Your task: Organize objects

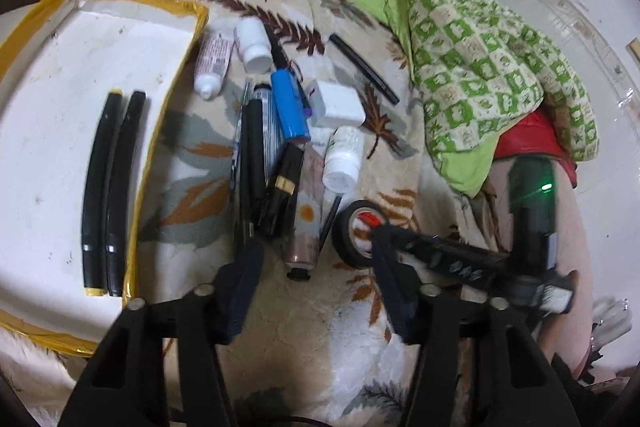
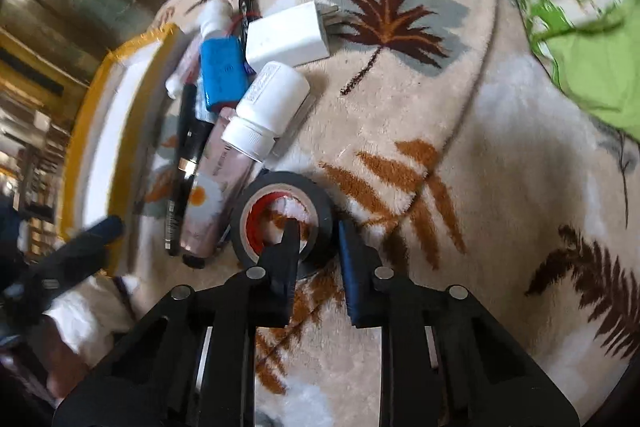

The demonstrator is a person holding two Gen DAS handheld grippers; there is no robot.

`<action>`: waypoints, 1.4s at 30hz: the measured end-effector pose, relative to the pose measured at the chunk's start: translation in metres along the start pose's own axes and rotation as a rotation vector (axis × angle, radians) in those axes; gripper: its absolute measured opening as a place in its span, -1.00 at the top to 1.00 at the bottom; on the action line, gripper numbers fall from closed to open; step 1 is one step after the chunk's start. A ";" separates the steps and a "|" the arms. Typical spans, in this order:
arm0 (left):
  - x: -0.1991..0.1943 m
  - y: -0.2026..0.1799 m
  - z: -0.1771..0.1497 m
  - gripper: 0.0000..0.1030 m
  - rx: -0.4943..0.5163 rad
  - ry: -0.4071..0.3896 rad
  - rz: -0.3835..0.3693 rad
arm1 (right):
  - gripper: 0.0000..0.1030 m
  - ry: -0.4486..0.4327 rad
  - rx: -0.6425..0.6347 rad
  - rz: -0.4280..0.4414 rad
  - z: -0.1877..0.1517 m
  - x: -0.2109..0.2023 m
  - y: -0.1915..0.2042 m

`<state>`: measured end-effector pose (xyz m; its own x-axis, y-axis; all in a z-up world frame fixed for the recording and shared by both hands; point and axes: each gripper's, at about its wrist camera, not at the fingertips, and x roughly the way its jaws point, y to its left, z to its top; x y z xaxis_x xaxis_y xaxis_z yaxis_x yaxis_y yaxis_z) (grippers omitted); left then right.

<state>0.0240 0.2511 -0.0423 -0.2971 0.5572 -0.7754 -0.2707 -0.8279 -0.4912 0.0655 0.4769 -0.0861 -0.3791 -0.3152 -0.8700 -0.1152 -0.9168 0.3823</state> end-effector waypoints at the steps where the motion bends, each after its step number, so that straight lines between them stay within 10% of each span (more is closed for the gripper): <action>1: 0.003 -0.001 0.001 0.01 0.003 0.018 0.006 | 0.69 -0.006 0.007 0.000 -0.001 -0.003 -0.002; 9: 0.051 -0.027 0.003 0.68 0.132 0.181 0.125 | 0.70 -0.023 0.003 -0.022 -0.003 -0.019 -0.006; 14: 0.055 -0.016 0.008 0.86 0.086 0.160 0.064 | 0.67 -0.005 0.015 -0.006 -0.003 -0.003 -0.003; 21: 0.059 -0.002 0.014 0.77 0.007 0.156 0.047 | 0.53 0.035 -0.030 -0.020 0.000 0.004 0.007; 25: 0.083 -0.008 0.020 0.20 0.033 0.215 0.031 | 0.53 0.042 -0.005 -0.007 0.001 0.005 0.002; 29: 0.089 -0.014 0.018 0.56 0.057 0.198 0.039 | 0.53 0.061 -0.017 -0.020 0.003 0.007 0.005; 42: 0.072 0.004 0.010 0.54 -0.001 0.240 0.009 | 0.65 0.100 -0.128 -0.132 0.001 0.018 0.027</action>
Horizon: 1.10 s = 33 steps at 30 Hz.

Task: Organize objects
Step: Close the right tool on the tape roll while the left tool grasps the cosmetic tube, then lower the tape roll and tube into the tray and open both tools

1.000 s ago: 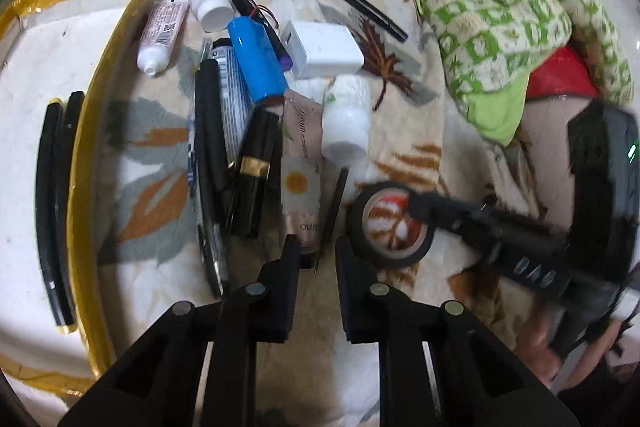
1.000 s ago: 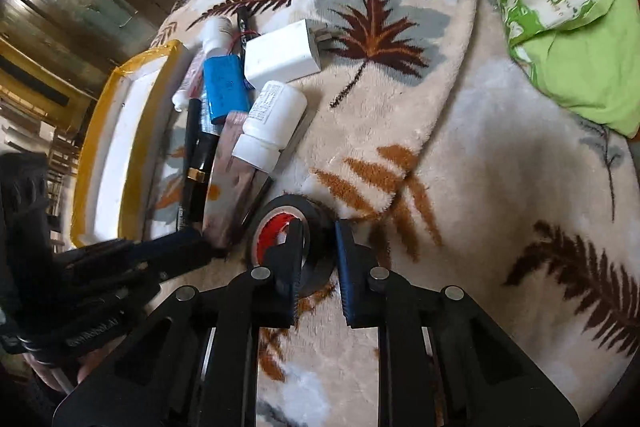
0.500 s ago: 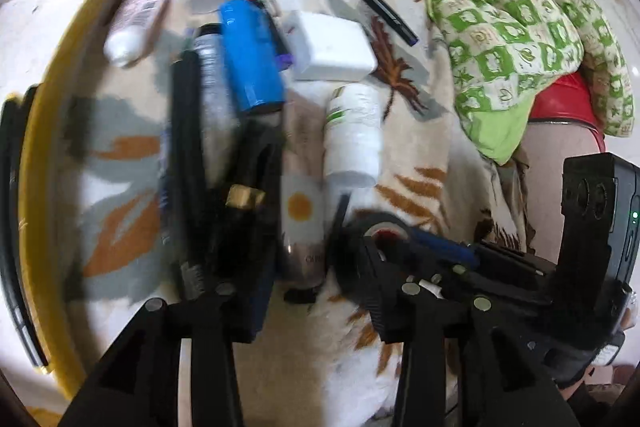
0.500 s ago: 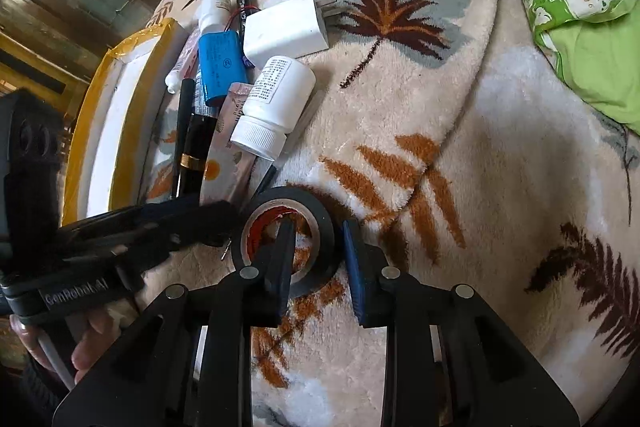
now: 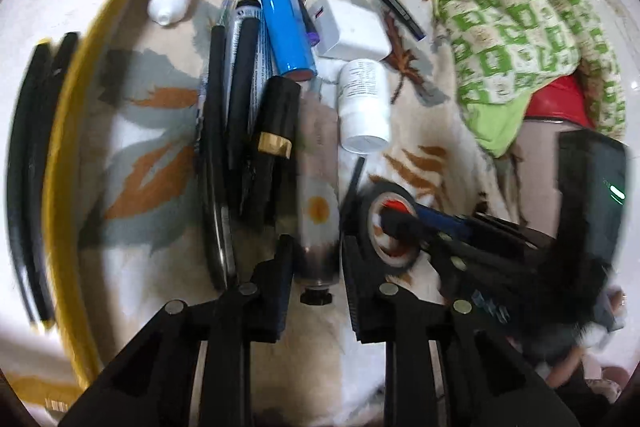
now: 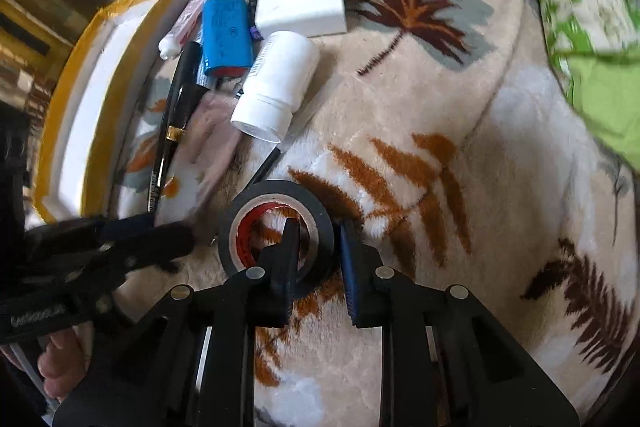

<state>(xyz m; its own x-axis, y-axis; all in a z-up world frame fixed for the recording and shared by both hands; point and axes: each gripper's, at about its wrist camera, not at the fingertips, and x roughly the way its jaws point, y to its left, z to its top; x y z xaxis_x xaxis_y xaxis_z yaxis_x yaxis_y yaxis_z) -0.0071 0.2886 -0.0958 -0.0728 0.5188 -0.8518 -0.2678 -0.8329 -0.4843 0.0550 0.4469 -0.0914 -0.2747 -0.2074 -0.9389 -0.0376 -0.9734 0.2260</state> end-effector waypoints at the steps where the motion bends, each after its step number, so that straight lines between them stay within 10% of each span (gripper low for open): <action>1: 0.003 -0.001 0.003 0.57 0.012 -0.001 0.000 | 0.69 -0.004 0.000 -0.013 -0.001 -0.001 0.001; 17: -0.126 0.039 -0.037 0.59 -0.115 -0.375 -0.109 | 0.70 -0.106 0.002 0.241 0.005 -0.067 0.064; 33: -0.162 0.170 -0.050 0.59 -0.320 -0.408 0.173 | 0.70 0.004 -0.249 0.233 0.040 0.010 0.228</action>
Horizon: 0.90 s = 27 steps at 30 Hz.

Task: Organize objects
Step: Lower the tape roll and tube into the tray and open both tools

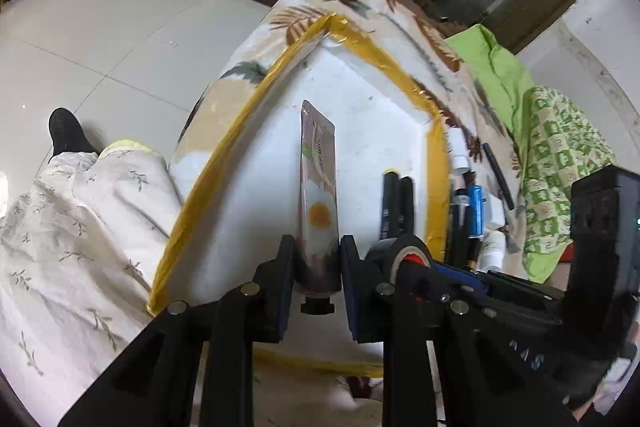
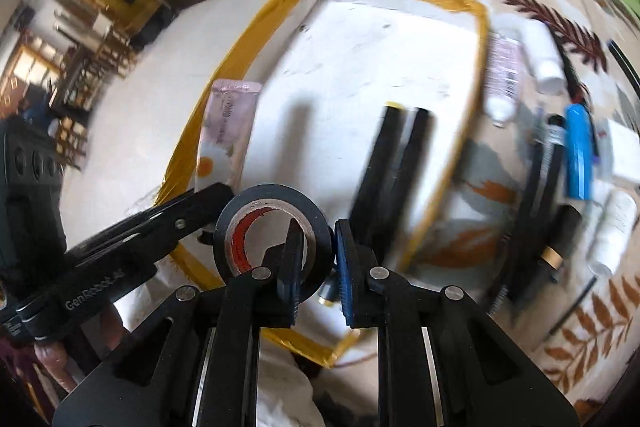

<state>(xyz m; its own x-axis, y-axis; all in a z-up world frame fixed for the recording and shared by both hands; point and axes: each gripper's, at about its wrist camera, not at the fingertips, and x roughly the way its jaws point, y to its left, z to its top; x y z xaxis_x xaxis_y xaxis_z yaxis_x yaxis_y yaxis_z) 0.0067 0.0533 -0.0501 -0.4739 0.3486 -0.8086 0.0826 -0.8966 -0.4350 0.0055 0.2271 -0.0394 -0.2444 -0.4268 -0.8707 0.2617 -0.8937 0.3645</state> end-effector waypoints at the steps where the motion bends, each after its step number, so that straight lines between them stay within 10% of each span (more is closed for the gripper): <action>1: 0.003 0.002 0.000 0.59 -0.002 0.006 0.005 | 0.70 0.005 -0.020 -0.018 0.001 0.005 0.007; 9: 0.013 0.007 0.004 0.59 0.004 0.015 0.014 | 0.71 0.047 -0.057 -0.150 0.006 0.042 0.016; 16: 0.011 0.005 0.004 0.55 0.019 0.016 -0.083 | 0.65 0.048 0.026 -0.068 0.002 0.039 -0.001; 22: -0.011 -0.005 -0.002 -0.57 0.042 -0.088 -0.127 | 0.02 -0.027 0.082 0.043 -0.004 0.010 -0.014; 27: -0.034 -0.033 -0.013 -0.57 0.131 -0.204 -0.055 | 0.02 -0.072 0.063 0.068 -0.018 -0.017 -0.022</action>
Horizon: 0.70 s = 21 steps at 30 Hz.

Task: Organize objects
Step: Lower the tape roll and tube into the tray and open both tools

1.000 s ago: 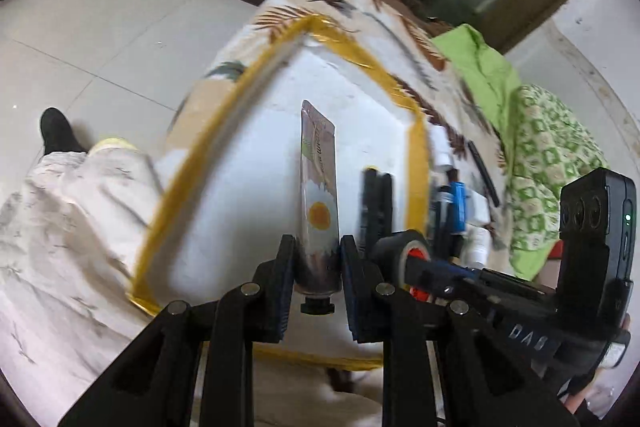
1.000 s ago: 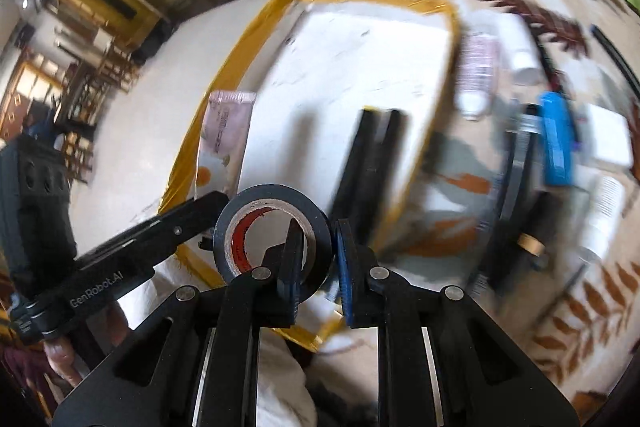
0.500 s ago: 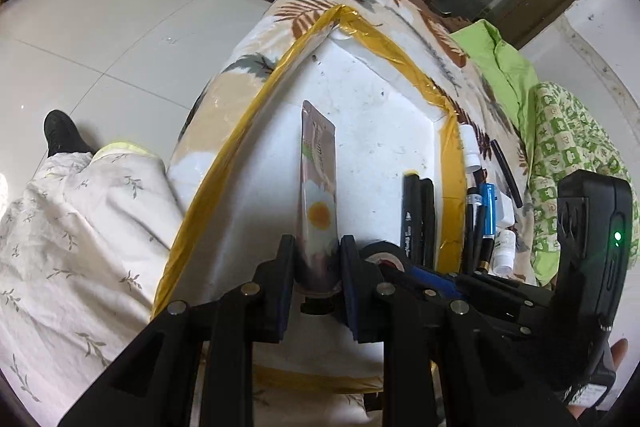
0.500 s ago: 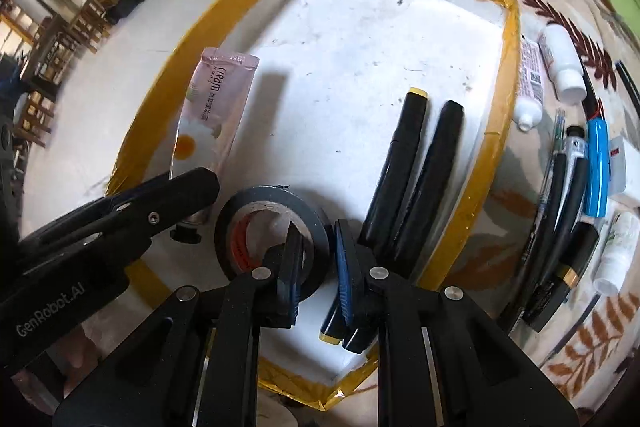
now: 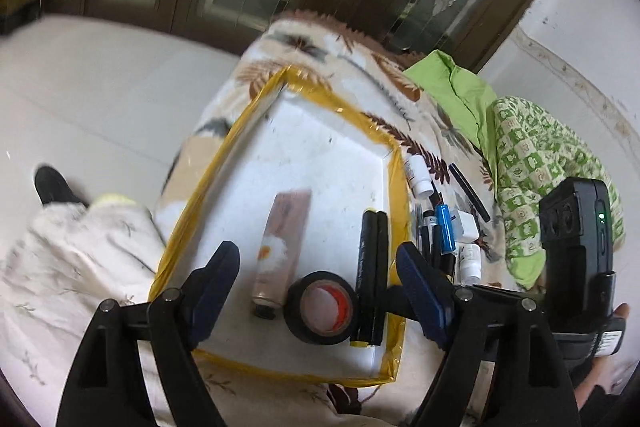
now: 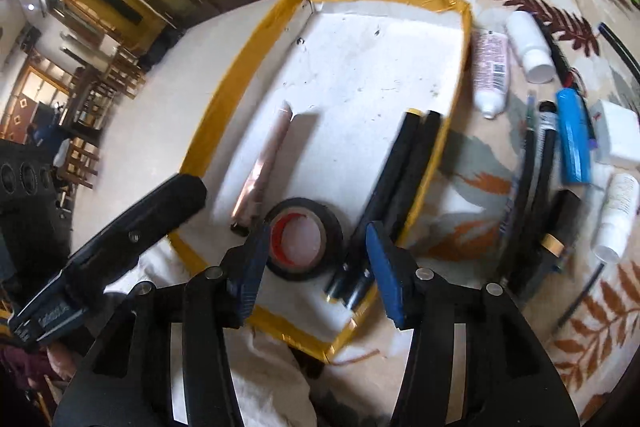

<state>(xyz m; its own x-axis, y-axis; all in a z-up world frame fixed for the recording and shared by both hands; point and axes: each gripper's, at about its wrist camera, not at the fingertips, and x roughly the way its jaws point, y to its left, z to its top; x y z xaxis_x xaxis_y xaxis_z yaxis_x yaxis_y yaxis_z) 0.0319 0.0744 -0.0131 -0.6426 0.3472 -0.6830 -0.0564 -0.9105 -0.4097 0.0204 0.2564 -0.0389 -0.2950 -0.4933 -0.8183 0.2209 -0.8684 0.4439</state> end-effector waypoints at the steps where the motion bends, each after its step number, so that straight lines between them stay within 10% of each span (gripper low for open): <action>1: -0.003 -0.005 0.000 -0.57 0.009 -0.011 0.001 | 0.02 -0.007 -0.001 0.005 -0.004 -0.005 -0.003; 11: 0.026 -0.105 -0.014 -0.57 0.031 0.128 -0.142 | 0.02 -0.104 0.183 -0.034 -0.048 -0.081 -0.104; 21: 0.089 -0.147 -0.057 -0.56 0.092 0.312 -0.095 | 0.02 -0.065 0.335 -0.152 -0.074 -0.090 -0.188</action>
<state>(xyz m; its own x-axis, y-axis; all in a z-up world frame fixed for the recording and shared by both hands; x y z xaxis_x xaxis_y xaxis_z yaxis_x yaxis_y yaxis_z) 0.0265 0.2515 -0.0477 -0.3668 0.4704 -0.8026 -0.1826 -0.8824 -0.4337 0.0740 0.4679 -0.0755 -0.3616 -0.3503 -0.8640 -0.1431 -0.8949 0.4228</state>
